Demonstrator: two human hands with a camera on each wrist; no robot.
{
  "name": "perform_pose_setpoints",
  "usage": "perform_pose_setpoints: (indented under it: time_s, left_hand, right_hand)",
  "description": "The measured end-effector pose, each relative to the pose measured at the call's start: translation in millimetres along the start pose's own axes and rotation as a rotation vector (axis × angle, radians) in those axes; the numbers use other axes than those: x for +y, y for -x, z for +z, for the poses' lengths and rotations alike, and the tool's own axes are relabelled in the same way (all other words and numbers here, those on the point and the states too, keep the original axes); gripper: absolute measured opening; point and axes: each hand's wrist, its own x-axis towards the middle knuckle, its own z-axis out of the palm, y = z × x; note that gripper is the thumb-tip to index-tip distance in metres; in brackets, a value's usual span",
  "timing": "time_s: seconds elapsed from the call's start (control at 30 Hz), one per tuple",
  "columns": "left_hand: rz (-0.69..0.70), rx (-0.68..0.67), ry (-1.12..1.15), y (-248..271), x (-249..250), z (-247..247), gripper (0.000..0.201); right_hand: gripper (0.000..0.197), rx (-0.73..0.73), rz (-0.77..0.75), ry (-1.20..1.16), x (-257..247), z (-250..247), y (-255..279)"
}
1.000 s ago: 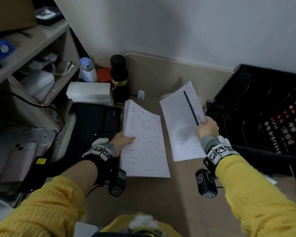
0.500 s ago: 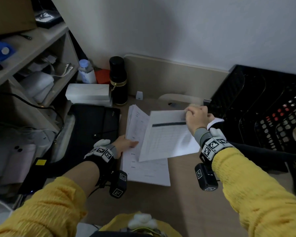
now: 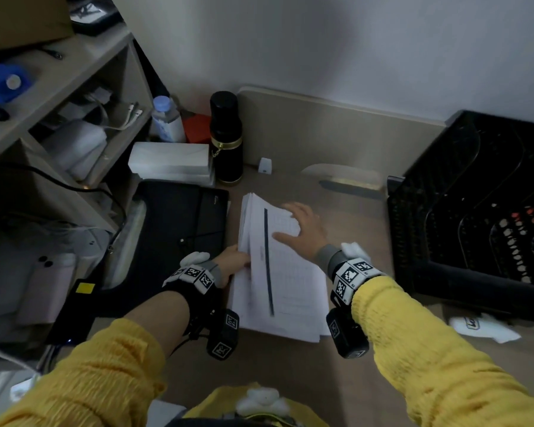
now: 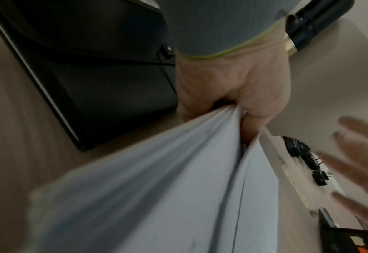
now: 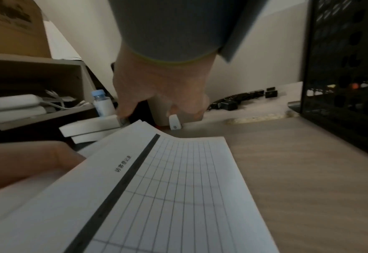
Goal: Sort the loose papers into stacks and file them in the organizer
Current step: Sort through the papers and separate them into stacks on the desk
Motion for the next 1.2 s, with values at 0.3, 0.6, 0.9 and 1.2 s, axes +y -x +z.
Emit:
perform_pose_setpoints:
  time_s: [0.3, 0.6, 0.9, 1.2]
  left_hand:
    - [0.000, -0.011, 0.086, -7, -7, 0, 0.043]
    - [0.027, -0.011, 0.028, -17, -11, 2, 0.048]
    - [0.077, 0.016, -0.012, -28, -7, 18, 0.050]
    - [0.057, 0.086, -0.039, -35, -17, 24, 0.050]
  right_hand:
    - [0.062, -0.472, 0.650, 0.117, 71, -2, 25]
    - [0.060, -0.624, 0.548, 0.403, 54, -12, 32]
    - [0.055, -0.605, 0.563, 0.324, 54, -22, 32]
    - [0.049, -0.303, 0.657, 0.132, 103, -23, 33]
